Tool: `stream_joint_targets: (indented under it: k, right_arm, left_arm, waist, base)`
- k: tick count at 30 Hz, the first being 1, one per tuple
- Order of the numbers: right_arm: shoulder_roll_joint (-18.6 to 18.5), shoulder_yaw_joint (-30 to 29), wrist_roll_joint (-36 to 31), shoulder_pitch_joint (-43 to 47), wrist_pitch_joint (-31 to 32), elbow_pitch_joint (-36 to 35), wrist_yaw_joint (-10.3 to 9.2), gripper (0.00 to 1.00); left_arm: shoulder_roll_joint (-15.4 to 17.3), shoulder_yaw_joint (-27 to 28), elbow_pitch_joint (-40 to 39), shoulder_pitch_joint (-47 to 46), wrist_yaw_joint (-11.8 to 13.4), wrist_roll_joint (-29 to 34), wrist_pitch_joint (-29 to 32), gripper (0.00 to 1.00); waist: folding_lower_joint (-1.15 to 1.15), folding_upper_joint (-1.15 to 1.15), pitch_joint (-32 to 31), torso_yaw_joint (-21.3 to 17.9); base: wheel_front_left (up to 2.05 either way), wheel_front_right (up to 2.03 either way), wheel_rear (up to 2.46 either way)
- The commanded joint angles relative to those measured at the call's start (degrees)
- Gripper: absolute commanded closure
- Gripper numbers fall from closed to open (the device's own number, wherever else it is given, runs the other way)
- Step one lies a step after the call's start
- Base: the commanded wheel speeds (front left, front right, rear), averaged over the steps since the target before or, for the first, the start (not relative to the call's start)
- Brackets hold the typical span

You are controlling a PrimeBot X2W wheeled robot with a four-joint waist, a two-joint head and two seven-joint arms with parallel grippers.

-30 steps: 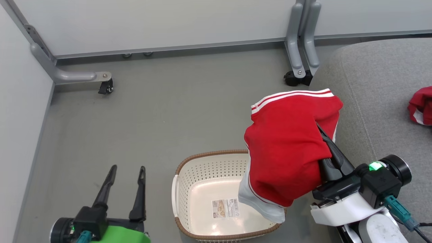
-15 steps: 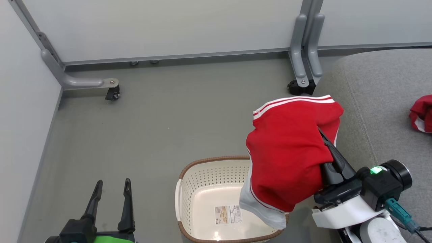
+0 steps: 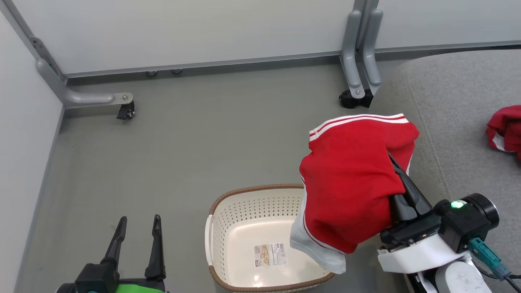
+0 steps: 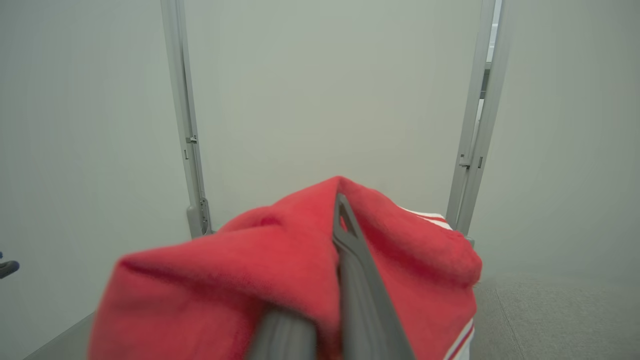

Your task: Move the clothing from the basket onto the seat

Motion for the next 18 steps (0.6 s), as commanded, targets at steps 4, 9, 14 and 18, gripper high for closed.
stream_joint_targets:
  k: [4,9,14,18]
  right_arm:
    - [0.3,-0.3,-0.4,-1.2,-0.2,-0.5,-0.02,1.0]
    - [0.6,-0.5,-0.5,-1.9,-0.2,-0.8,-0.02,1.0]
    - [1.3,-1.0,-0.7,-2.2,-0.2,-1.1,-0.02,1.0]
    - [1.9,-1.5,-0.8,-2.2,-0.2,-1.4,-0.02,1.0]
  left_arm:
    - [0.1,-0.5,-0.1,-1.1,-0.4,0.2,0.0,0.0]
    - [0.1,-0.7,-0.2,-1.7,-0.9,0.7,0.0,0.0]
    - [0.1,-1.0,-0.4,-2.6,-1.3,1.7,0.0,0.0]
    - [0.1,-0.9,-0.9,-3.0,-1.5,2.6,0.0,0.0]
  waist:
    - [0.0,0.0,1.3,-3.2]
    - [0.0,0.0,2.8,-7.6]
    - [0.0,0.0,4.0,-12.3]
    - [0.0,0.0,4.8,-16.6]
  base:
    - [0.0,0.0,0.0]
    - [0.0,0.0,0.0]
    - [0.0,0.0,0.0]
    - [0.0,0.0,0.0]
